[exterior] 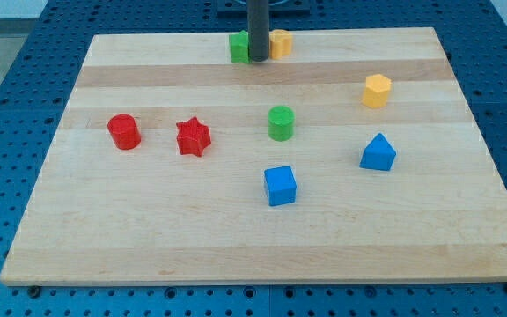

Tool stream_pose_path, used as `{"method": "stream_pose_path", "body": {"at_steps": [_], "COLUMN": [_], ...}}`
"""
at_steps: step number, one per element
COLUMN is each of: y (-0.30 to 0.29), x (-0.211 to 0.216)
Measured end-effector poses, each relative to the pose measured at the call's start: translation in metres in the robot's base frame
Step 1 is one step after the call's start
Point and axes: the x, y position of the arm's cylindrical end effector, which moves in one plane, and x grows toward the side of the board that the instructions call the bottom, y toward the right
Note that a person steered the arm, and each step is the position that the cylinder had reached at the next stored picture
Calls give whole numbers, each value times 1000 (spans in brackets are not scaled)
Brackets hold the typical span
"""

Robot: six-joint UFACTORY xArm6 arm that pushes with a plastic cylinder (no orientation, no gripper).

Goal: Put the green star to the left of the yellow heart

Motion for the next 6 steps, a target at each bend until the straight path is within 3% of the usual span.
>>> {"method": "stream_pose_path", "body": {"at_steps": [2, 3, 4, 6], "y": [-14, -77, -116, -56], "x": [45, 51, 19, -5]}}
